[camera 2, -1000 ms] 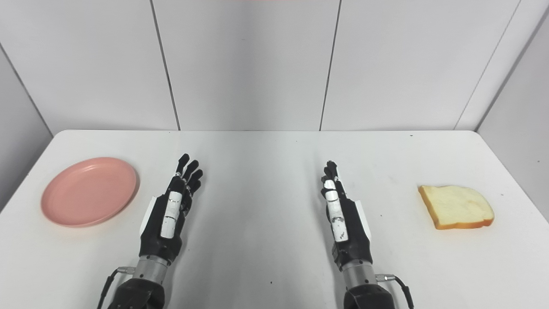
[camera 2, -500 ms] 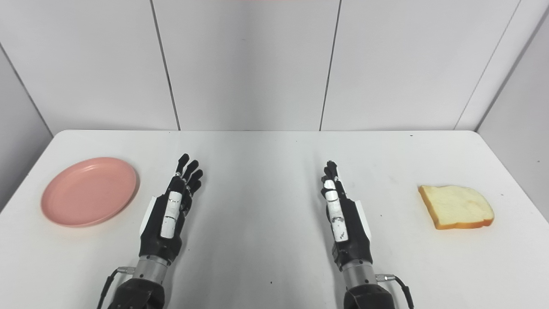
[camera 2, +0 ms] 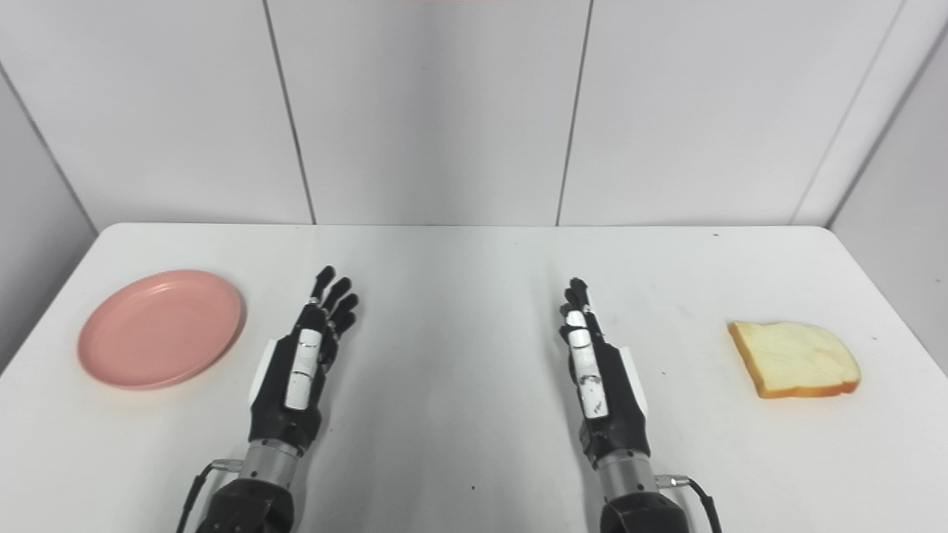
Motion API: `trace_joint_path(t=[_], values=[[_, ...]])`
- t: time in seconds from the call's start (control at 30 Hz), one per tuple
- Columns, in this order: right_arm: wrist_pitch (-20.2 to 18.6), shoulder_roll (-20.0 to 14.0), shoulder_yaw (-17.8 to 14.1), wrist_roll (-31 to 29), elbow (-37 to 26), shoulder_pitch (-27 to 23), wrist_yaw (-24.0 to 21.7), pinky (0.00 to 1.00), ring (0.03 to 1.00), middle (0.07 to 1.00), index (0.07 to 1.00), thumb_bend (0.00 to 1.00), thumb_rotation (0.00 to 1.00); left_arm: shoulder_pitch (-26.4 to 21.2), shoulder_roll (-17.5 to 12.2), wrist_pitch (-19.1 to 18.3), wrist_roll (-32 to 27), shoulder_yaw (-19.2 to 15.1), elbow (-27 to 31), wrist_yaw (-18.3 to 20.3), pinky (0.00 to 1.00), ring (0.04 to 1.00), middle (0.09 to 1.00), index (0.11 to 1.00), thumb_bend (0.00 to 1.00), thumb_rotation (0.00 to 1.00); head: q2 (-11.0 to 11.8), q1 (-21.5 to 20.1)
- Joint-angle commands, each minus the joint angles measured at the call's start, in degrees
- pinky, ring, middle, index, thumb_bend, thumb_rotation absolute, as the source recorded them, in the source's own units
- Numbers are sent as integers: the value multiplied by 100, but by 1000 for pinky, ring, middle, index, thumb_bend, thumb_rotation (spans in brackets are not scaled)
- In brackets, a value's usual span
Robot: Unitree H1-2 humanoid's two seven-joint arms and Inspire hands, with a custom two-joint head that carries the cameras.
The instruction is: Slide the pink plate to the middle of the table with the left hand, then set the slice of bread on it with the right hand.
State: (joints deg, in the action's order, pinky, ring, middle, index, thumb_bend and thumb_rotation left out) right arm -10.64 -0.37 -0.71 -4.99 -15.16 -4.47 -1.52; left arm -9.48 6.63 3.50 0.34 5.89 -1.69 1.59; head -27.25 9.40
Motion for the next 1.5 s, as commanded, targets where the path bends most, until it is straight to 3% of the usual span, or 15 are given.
trace_joint_path(t=[0.0,0.23,0.8,1.17,1.3,1.47], values=[[321,-79,-78,-139,-106,-109,-87,1000,1000,1000,1000,581,1000,-209,85,198,143,101,-34,-40,957,947,956,949,762,925,38,243],[403,-277,-177,-103,-10,-153,-78,1000,1000,1000,1000,560,1000,-364,247,461,527,232,-467,-291,917,934,940,926,767,938,155,746],[128,-316,-194,-259,-318,-128,-46,1000,1000,1000,1000,446,1000,-311,340,118,603,307,-196,-280,880,921,933,930,749,917,84,878],[121,-327,-181,-302,-332,-151,-53,1000,1000,1000,1000,475,1000,-357,301,6,800,338,29,-323,875,911,921,919,754,931,-66,821],[121,-321,-176,-289,-294,-173,-43,1000,1000,1000,1000,473,1000,-525,228,-338,597,159,347,-242,871,902,912,911,839,924,-100,950],[88,-339,-136,-202,-295,-194,-39,1000,1000,1000,1000,492,1000,-631,33,-780,360,32,953,-60,900,912,922,922,854,908,-91,1010]])
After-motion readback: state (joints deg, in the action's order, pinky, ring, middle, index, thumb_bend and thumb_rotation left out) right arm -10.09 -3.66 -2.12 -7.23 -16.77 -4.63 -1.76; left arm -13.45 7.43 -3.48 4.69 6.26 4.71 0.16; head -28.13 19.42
